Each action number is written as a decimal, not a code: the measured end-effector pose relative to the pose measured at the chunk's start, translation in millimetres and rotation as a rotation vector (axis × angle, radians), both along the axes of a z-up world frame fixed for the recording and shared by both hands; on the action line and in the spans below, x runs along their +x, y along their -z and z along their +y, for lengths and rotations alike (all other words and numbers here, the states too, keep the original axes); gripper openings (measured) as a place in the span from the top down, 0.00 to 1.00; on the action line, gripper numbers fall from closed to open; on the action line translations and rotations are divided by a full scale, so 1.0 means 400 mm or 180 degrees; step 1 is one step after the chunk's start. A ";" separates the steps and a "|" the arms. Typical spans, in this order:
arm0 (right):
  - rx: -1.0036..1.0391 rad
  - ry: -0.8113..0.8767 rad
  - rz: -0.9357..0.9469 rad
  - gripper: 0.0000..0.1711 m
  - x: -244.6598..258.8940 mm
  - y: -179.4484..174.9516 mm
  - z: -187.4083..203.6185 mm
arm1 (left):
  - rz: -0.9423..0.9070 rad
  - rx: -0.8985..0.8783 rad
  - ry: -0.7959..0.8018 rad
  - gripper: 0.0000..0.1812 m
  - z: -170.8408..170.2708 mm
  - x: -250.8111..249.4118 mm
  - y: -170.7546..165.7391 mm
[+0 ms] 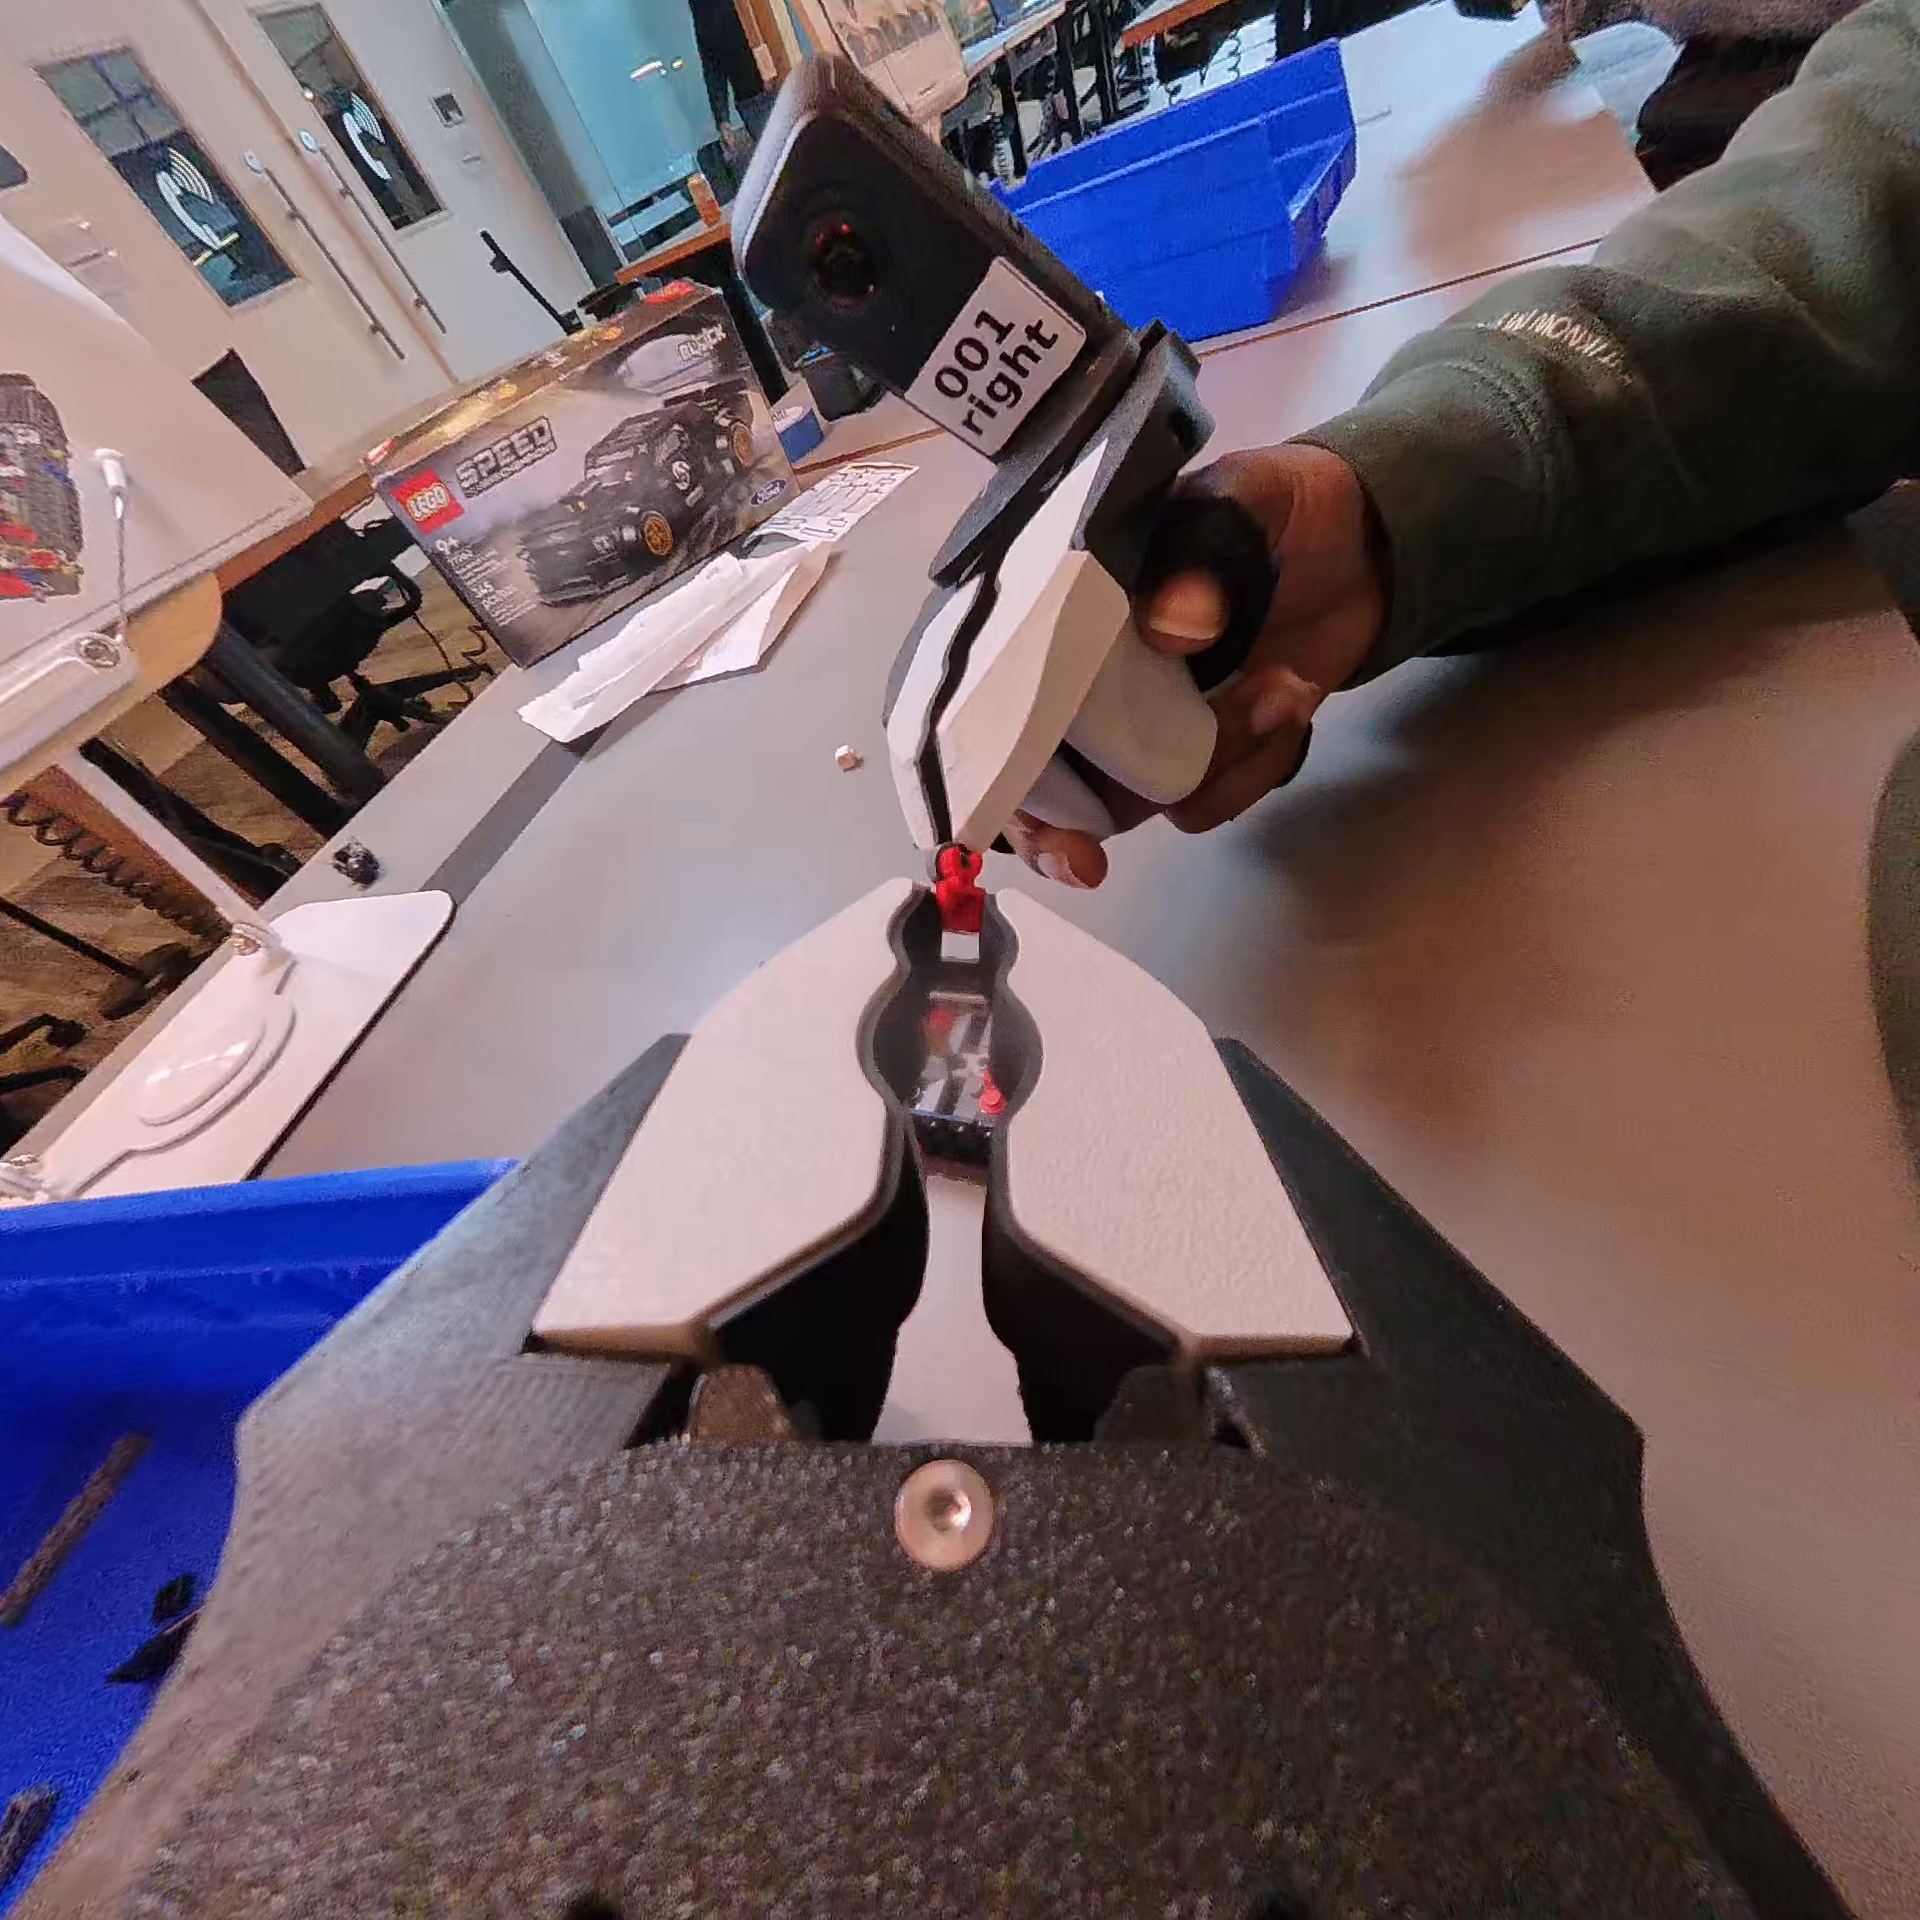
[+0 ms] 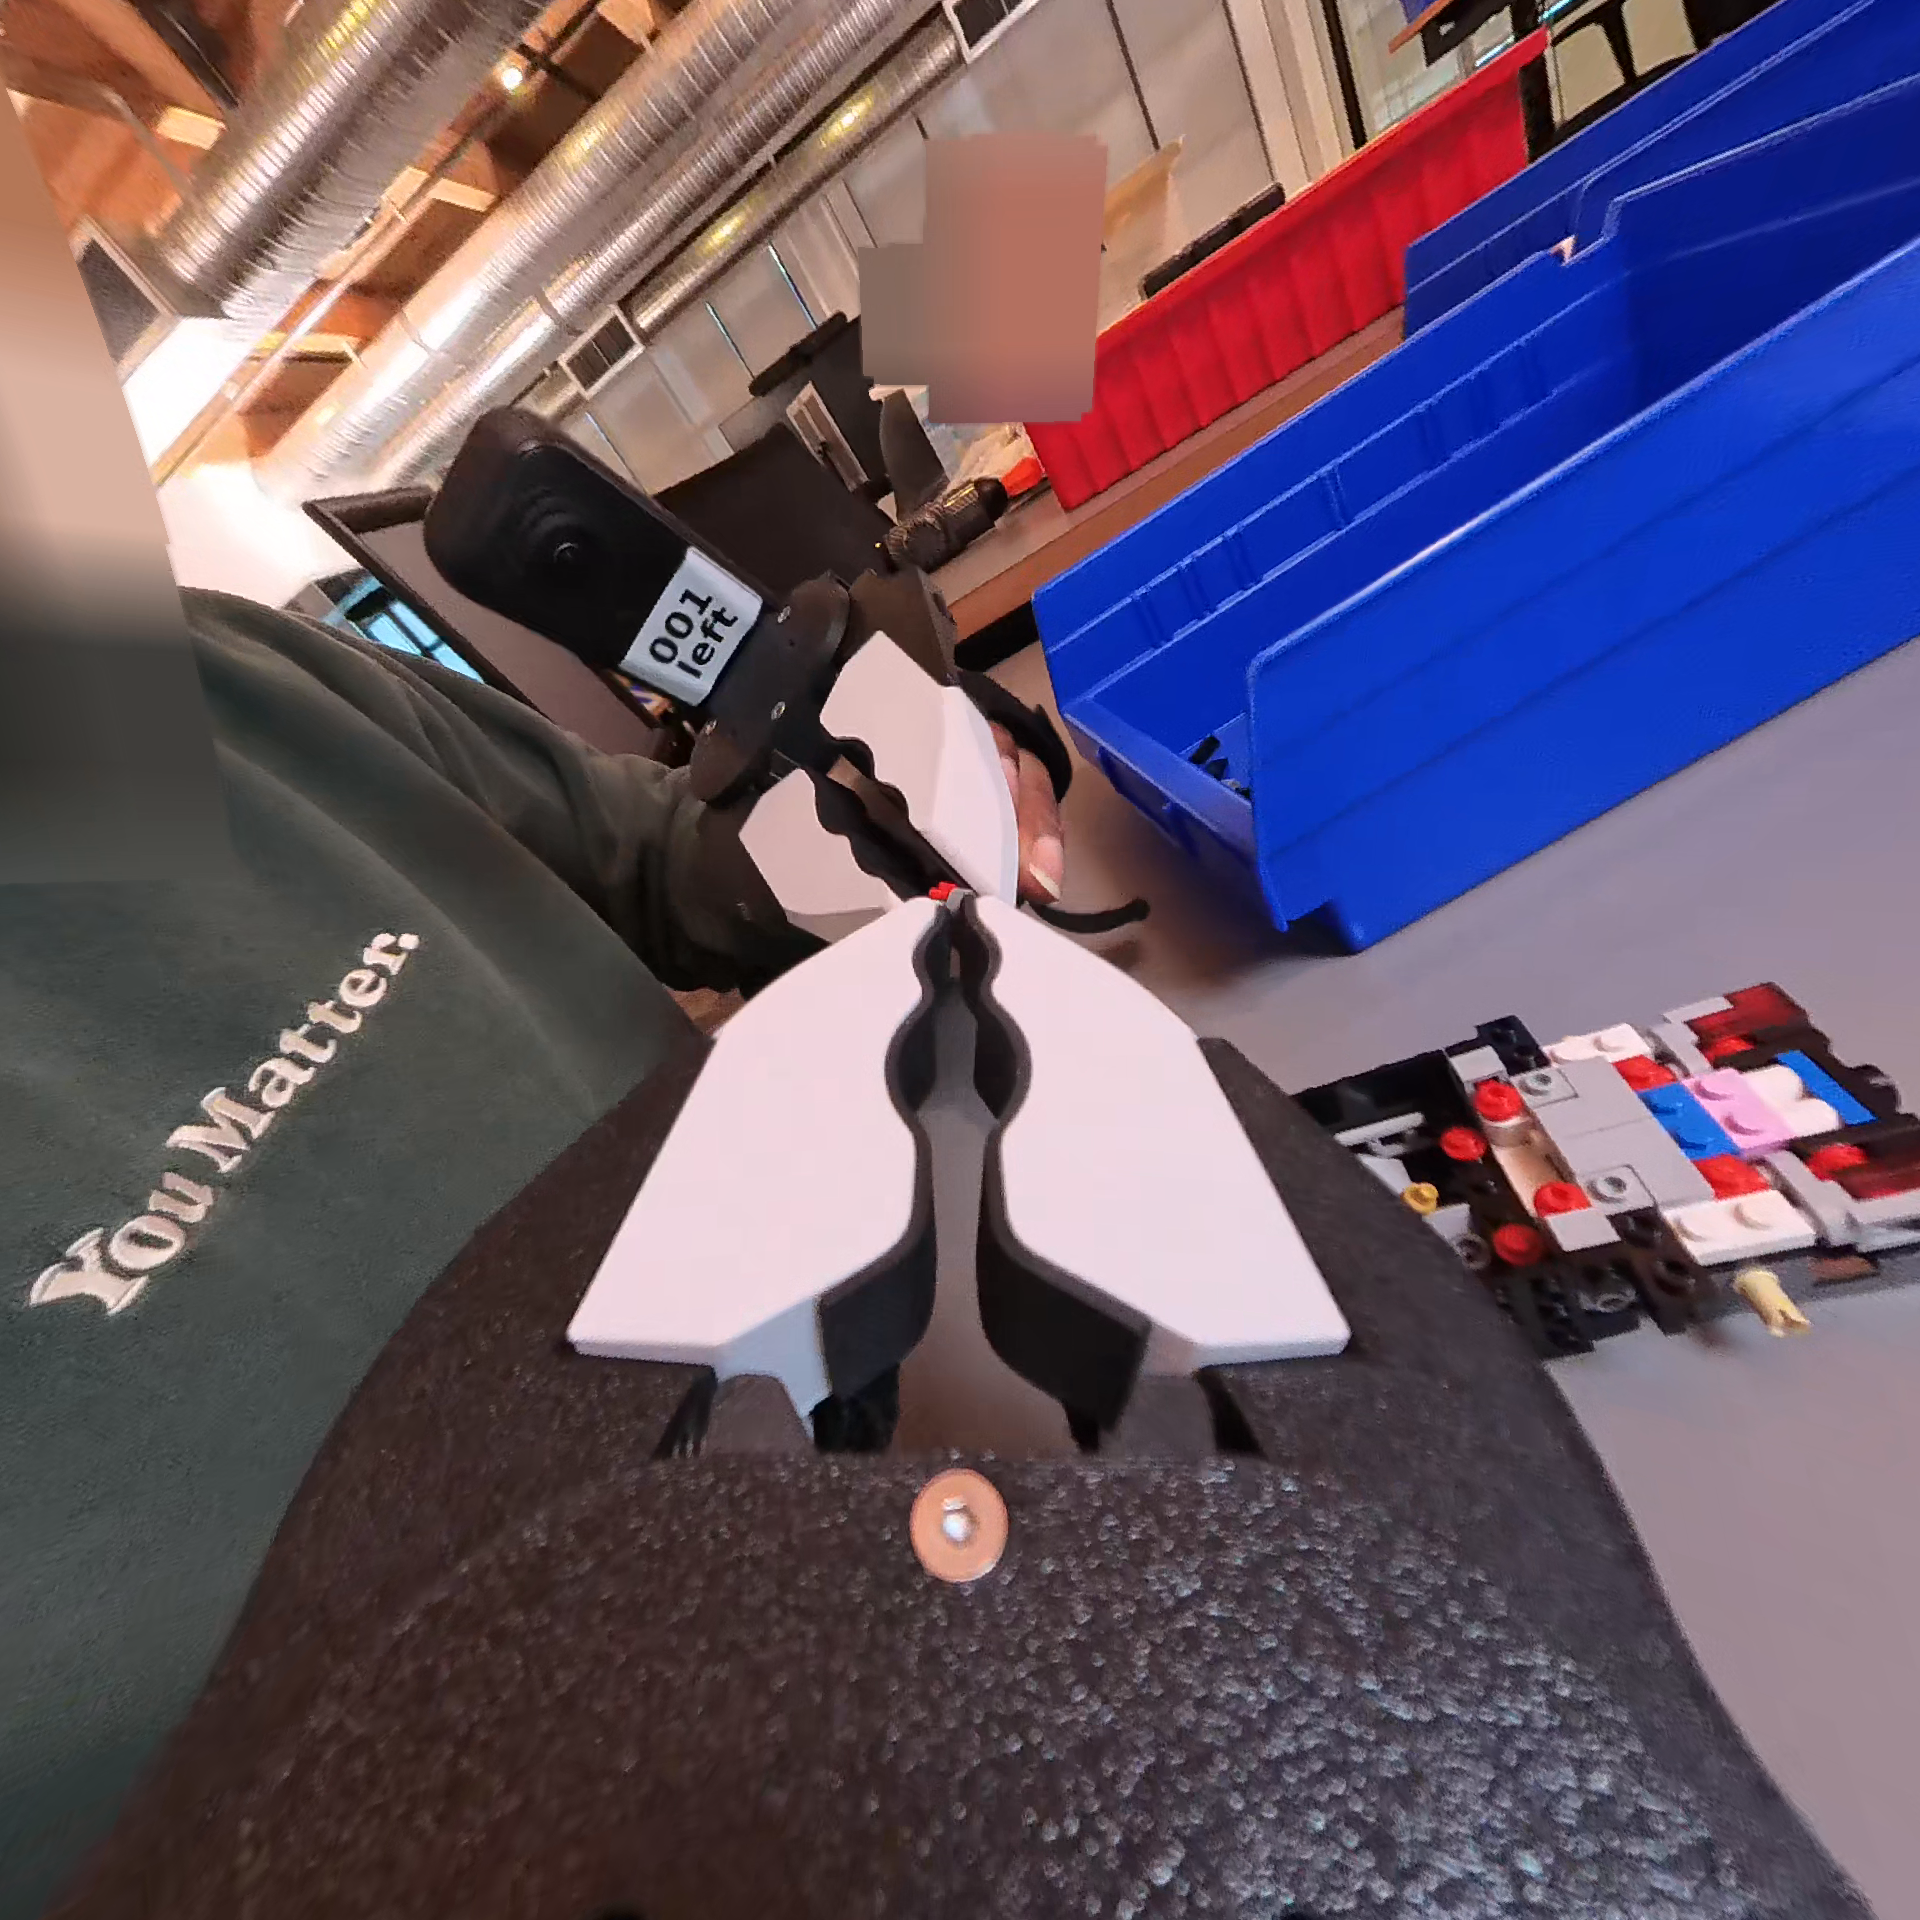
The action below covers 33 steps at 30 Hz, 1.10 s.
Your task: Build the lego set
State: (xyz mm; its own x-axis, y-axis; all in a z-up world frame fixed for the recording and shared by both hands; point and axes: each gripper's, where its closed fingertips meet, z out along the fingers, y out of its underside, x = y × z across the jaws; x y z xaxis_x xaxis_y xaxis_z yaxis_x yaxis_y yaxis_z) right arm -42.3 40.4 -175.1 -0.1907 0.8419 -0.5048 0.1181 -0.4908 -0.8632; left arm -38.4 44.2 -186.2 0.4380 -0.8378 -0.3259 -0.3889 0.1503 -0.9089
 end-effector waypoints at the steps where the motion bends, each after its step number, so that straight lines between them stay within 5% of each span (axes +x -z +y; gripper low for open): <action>1: 0.0054 0.0006 -0.0018 0.99 0.000 0.000 -0.001 | -0.0013 -0.0009 0.0026 0.96 -0.001 0.000 0.001; 11: 0.0928 0.0217 -0.0542 0.99 0.006 0.029 -0.001 | 0.0111 0.0046 0.0114 0.96 -0.009 0.001 0.016; 14: 0.1218 0.0655 -0.0991 1.00 0.036 0.089 0.072 | -0.0242 -0.0020 0.0458 0.96 -0.061 0.030 -0.035; 20: 0.0793 0.0141 -0.0249 1.00 0.046 -0.024 0.003 | -0.0004 0.0247 0.0210 0.96 -0.019 -0.005 -0.018; 22: 0.0602 0.0012 -0.0244 0.87 0.039 -0.015 -0.013 | 0.0052 0.0435 0.0252 0.96 -0.028 0.009 -0.022; 27: 0.0571 -0.0159 -0.0259 0.97 0.020 -0.009 -0.048 | 0.0285 0.0793 0.0203 0.96 -0.036 0.020 -0.017; 33: 0.0738 -0.0183 -0.0352 0.98 0.021 -0.003 -0.055 | 0.0499 0.0994 0.0225 0.96 -0.041 0.019 -0.009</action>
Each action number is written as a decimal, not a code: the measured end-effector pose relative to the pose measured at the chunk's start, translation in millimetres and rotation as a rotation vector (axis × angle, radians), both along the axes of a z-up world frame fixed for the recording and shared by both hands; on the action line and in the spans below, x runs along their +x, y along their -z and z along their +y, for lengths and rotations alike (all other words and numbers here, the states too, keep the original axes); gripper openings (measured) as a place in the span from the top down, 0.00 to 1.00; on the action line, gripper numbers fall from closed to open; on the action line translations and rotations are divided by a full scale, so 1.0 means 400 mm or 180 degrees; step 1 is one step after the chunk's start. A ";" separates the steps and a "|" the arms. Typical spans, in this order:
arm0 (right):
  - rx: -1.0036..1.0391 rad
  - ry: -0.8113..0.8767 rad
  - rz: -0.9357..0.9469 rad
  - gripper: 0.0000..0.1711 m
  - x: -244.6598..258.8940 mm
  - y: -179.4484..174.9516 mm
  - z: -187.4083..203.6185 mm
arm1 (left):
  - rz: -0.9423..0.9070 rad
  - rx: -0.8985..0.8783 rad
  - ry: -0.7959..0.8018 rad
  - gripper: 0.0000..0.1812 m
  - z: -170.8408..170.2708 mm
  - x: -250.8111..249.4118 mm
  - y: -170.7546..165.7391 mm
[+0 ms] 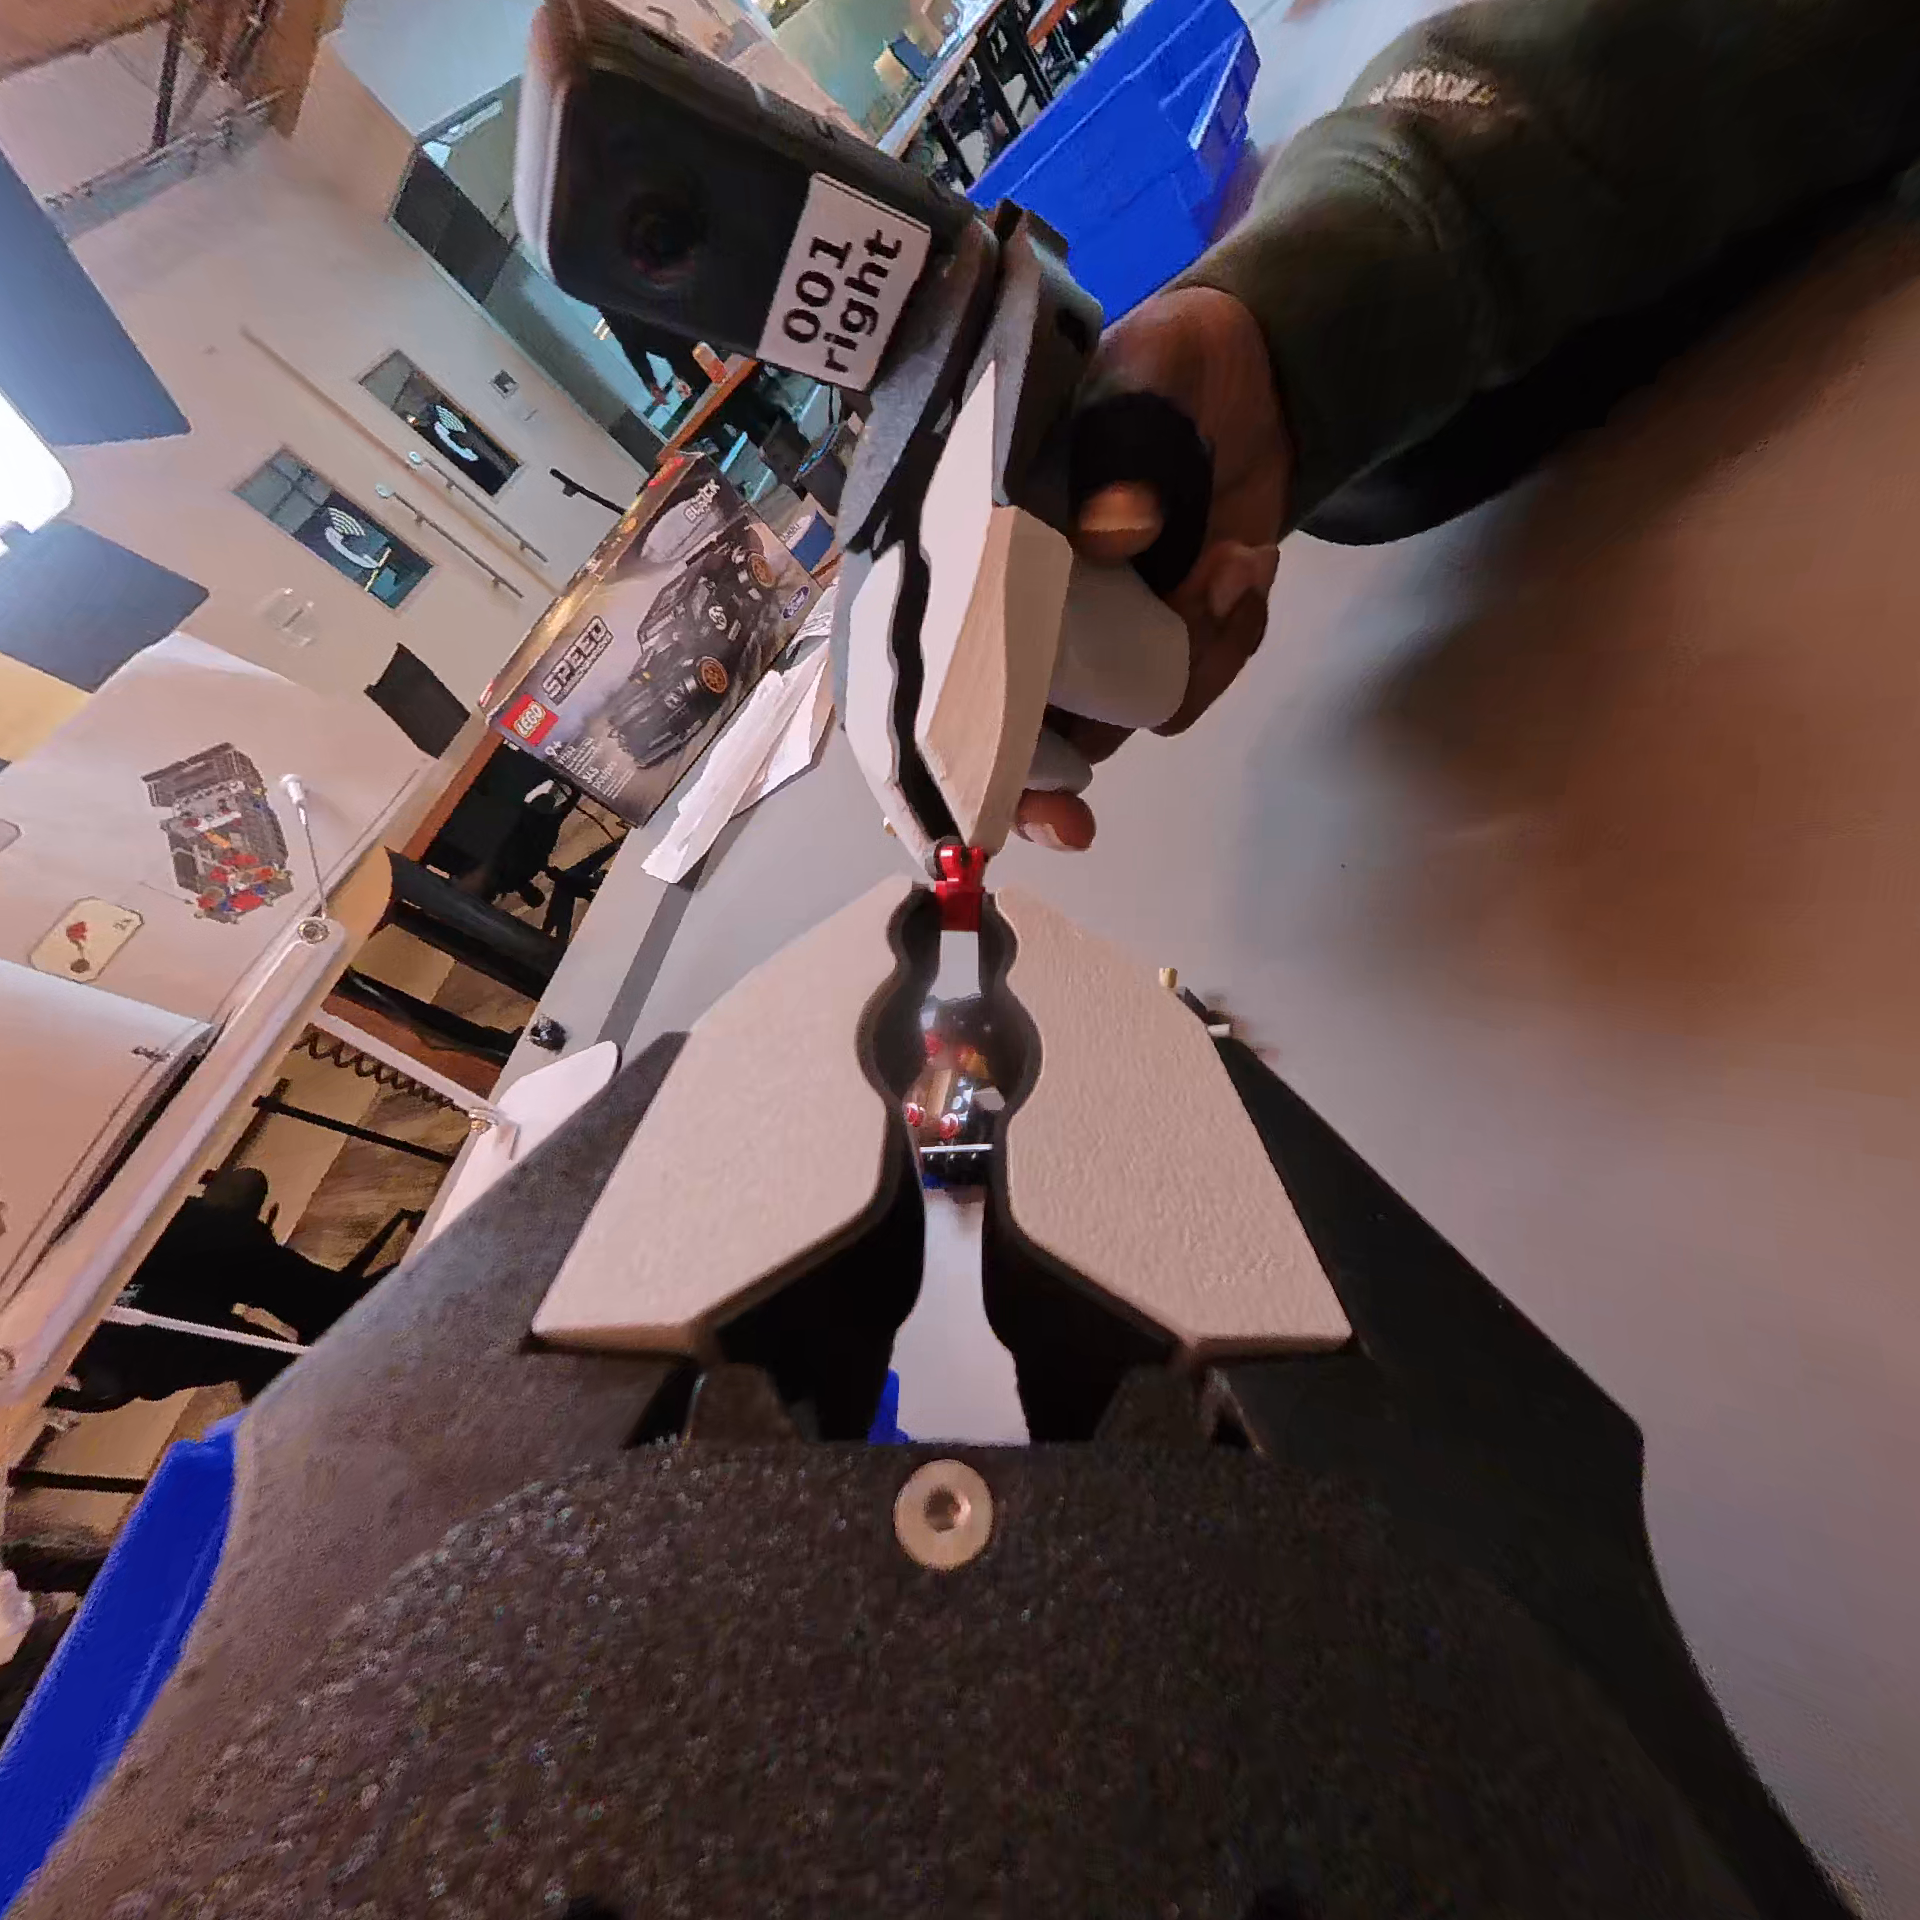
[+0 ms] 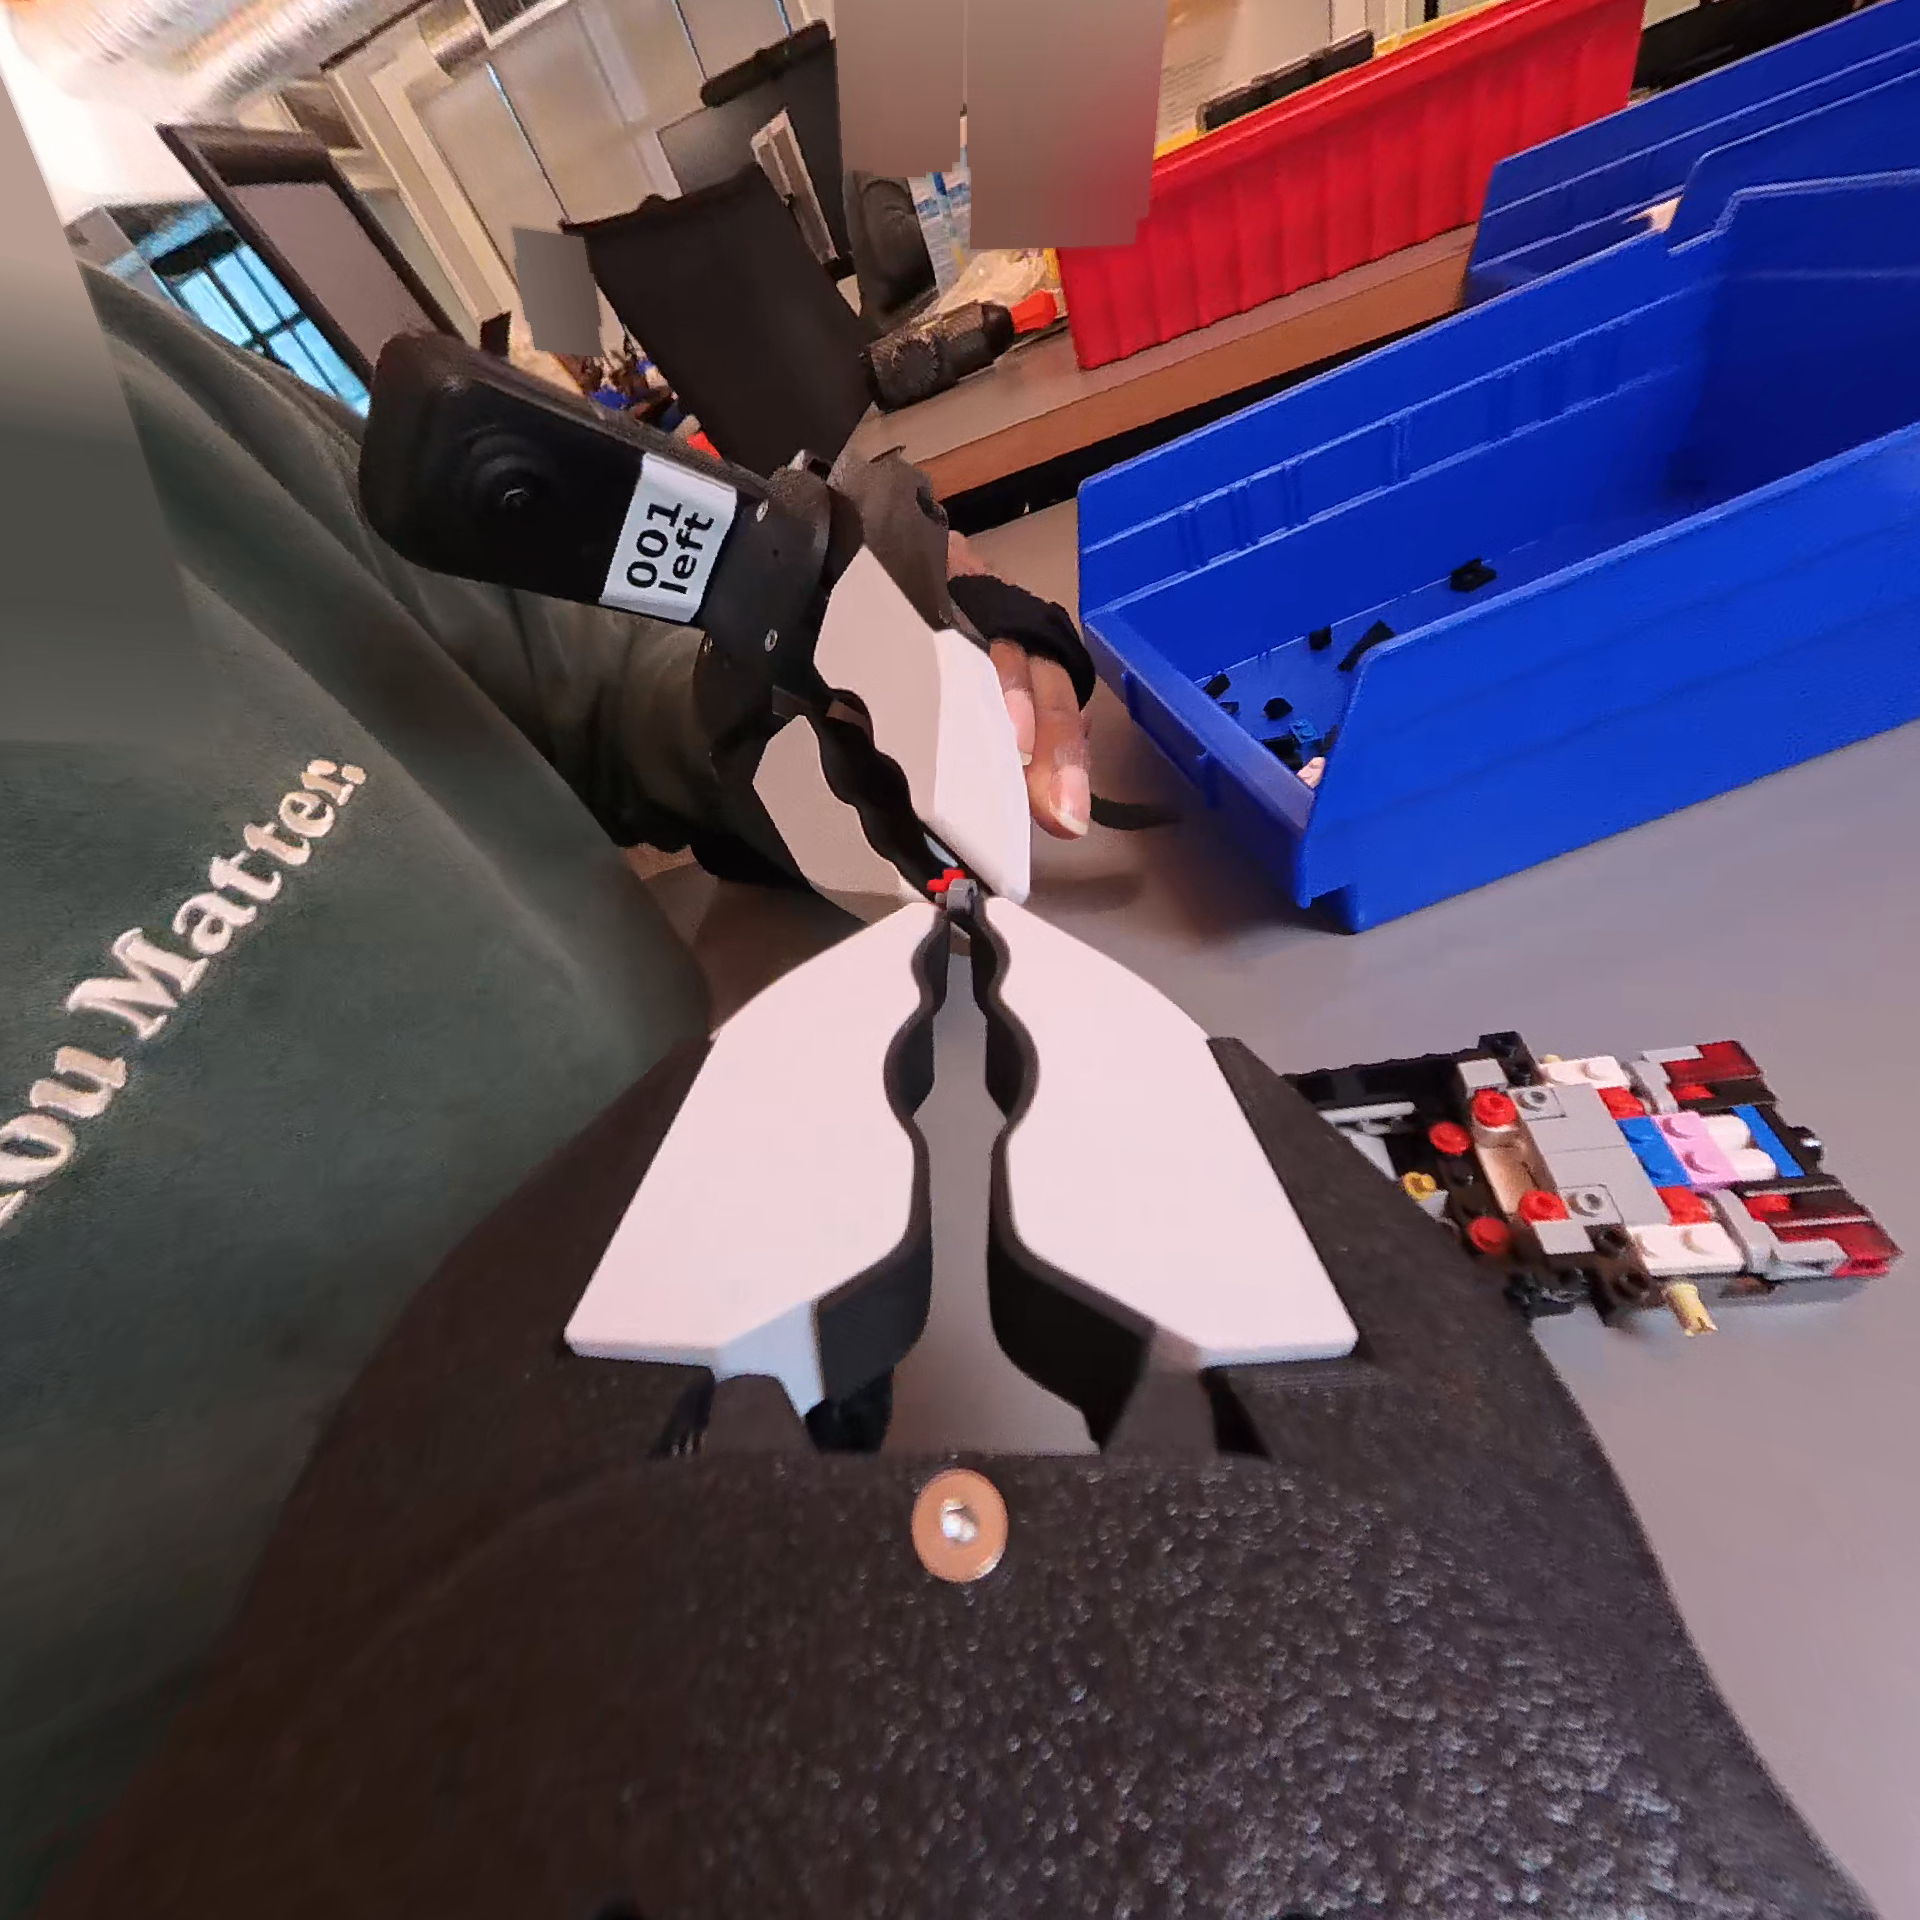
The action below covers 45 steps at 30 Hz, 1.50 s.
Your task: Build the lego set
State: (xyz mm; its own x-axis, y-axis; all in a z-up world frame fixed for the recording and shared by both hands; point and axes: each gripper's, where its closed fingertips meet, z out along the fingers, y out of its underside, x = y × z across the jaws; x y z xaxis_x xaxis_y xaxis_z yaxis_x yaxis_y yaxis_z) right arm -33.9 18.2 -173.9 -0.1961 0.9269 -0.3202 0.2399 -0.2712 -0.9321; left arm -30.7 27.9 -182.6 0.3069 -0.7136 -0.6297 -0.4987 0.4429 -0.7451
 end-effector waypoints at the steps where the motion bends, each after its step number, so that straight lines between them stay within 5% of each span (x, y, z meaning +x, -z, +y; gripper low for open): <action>1: 0.0043 -0.0027 -0.0031 0.97 0.001 0.003 -0.002 | 0.0041 0.0019 0.0011 0.96 -0.002 0.002 0.004; 13: 0.0345 -0.0275 -0.0547 0.97 0.015 0.065 -0.032 | 0.0905 0.0428 0.0055 0.95 -0.023 0.016 0.067; 25: -0.0023 0.0606 -0.0719 0.99 0.020 0.099 0.092 | 0.1215 0.0968 0.0030 0.95 -0.032 0.023 0.067; 29: 0.0109 0.0749 -0.0586 0.99 0.021 0.081 0.106 | 0.0639 0.0541 -0.0310 0.95 0.027 -0.040 0.001; 31: 0.0156 0.0834 -0.0483 0.99 0.027 0.060 0.123 | 0.0378 0.0365 -0.1109 0.95 0.116 -0.132 -0.048; 35: 0.0360 0.0823 -0.0422 0.99 0.017 0.042 0.112 | 0.0233 -0.1115 -0.2266 0.96 0.220 -0.321 0.036; 39: 0.0308 0.0781 -0.0456 0.99 0.017 0.058 0.104 | -0.0006 -0.2283 -0.2240 0.77 0.200 -0.323 0.128; 45: 0.0276 0.0742 -0.0424 0.98 0.014 0.061 0.100 | -0.0137 -0.2422 -0.2163 0.71 0.196 -0.322 0.128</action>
